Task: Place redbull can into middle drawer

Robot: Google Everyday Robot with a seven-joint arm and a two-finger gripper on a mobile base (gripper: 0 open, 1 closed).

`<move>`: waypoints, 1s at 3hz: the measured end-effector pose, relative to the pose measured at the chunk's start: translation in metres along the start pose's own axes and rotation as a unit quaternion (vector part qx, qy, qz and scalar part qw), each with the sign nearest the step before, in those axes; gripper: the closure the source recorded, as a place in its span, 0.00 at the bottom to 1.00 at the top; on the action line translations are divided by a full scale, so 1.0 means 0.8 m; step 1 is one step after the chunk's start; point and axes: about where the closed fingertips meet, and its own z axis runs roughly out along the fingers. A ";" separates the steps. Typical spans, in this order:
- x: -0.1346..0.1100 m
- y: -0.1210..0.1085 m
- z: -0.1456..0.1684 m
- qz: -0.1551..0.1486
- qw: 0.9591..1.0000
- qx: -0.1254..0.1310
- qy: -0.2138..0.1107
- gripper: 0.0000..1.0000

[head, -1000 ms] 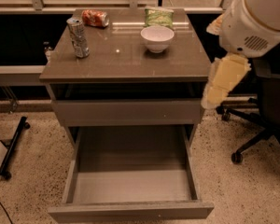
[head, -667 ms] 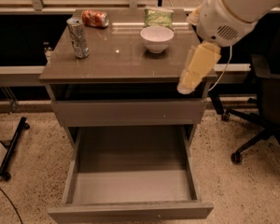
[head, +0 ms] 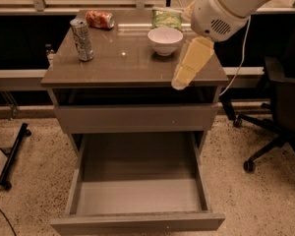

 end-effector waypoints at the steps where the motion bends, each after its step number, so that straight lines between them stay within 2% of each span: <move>1: -0.005 0.004 0.015 0.015 1.000 -0.002 -0.007 0.00; 3: -0.064 -0.026 0.081 0.008 0.999 -0.006 -0.050 0.00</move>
Offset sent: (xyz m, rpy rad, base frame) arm 0.0411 0.0632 -0.0252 0.0941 -0.0016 0.0045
